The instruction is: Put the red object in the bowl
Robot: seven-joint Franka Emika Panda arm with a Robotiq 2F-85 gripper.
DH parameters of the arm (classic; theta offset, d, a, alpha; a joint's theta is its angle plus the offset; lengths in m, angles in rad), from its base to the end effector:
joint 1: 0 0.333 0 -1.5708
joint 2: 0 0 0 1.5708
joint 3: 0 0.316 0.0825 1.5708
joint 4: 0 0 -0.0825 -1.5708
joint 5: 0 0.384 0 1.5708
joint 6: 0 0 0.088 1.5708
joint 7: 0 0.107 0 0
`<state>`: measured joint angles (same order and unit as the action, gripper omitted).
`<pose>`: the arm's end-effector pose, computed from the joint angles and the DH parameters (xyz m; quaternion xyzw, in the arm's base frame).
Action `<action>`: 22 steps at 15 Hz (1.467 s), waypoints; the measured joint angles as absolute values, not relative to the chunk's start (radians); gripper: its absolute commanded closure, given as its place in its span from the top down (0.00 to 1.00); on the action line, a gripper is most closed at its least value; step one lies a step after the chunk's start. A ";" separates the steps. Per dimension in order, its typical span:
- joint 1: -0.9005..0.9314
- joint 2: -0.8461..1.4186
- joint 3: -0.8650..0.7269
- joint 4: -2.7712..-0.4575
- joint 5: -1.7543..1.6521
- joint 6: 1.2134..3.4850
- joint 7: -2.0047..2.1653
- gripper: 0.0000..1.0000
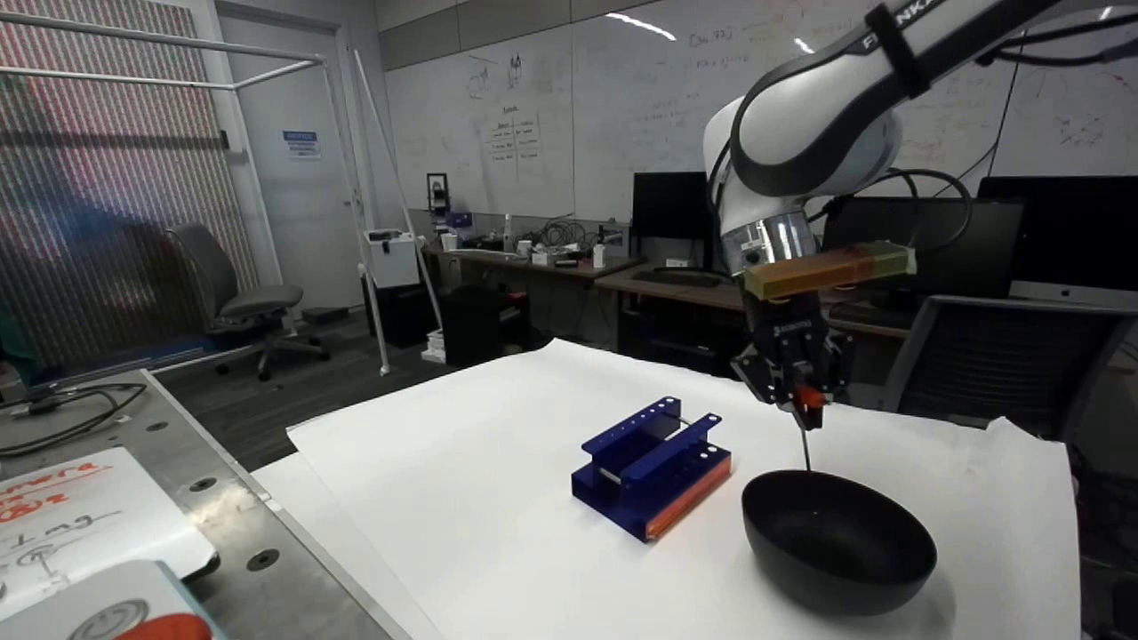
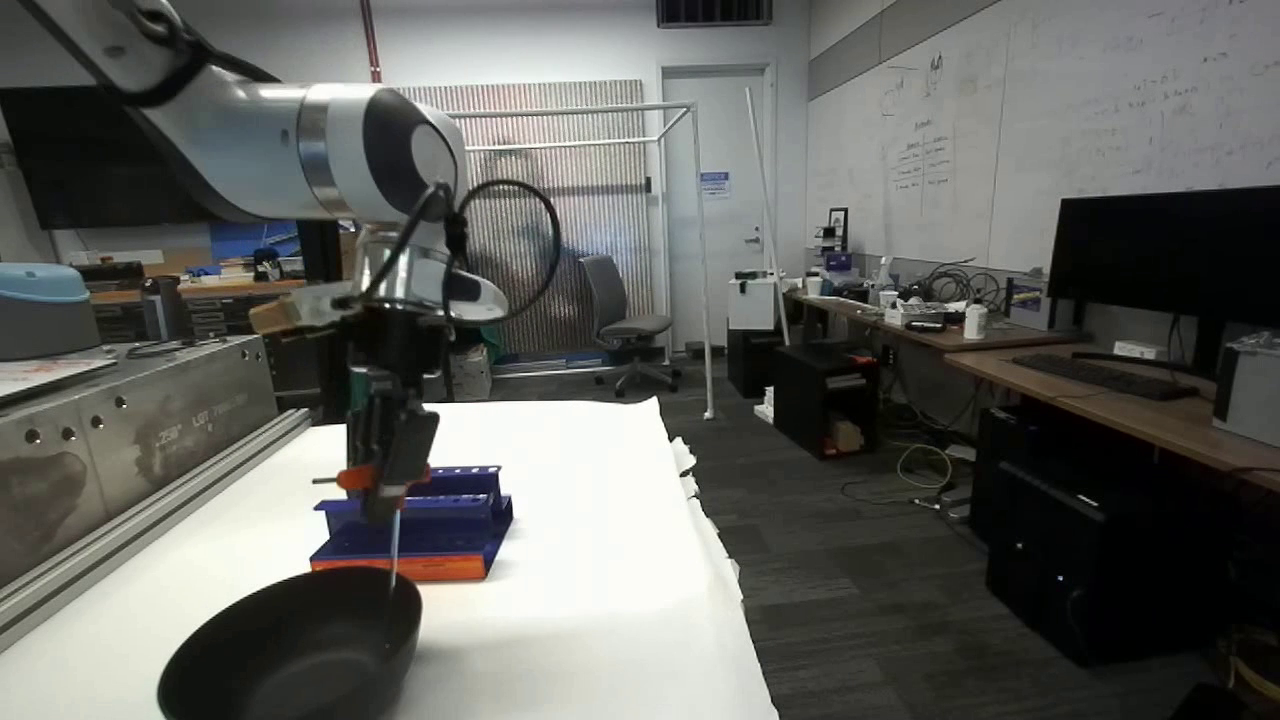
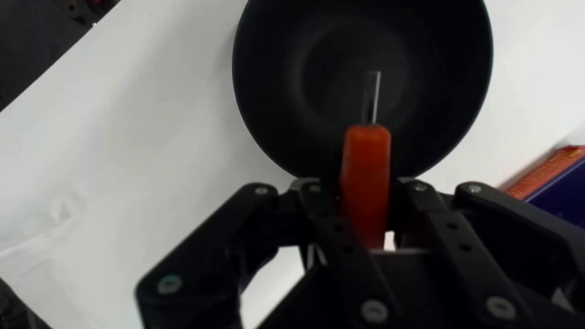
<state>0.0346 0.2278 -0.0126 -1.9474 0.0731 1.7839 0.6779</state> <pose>0.5550 0.0187 0.3396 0.9234 -0.3296 -0.1935 0.0364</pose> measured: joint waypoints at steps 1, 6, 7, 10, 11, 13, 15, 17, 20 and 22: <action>0.024 0.248 -0.016 -1.947 0.091 1.783 0.653 0.12; -0.007 0.318 -0.028 -1.940 0.157 1.747 0.560 0.18; -0.011 0.334 -0.029 -1.937 0.170 1.736 0.543 0.32; -0.019 0.391 -0.033 -1.918 0.189 1.701 0.503 0.50; -0.020 0.410 -0.033 -1.910 0.190 1.690 0.494 0.58; -0.020 0.436 -0.033 -1.893 0.191 1.675 0.482 0.74; -0.019 0.442 -0.033 -1.884 0.191 1.673 0.466 0.89; -0.017 0.433 -0.033 -1.877 0.191 1.675 0.448 1.00; -0.008 0.372 -0.028 -1.884 0.191 1.696 0.405 1.00; 0.002 0.301 -0.020 -1.900 0.191 1.715 0.375 1.00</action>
<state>0.0016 0.3007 -0.0202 -1.8997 0.1908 1.7147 0.3754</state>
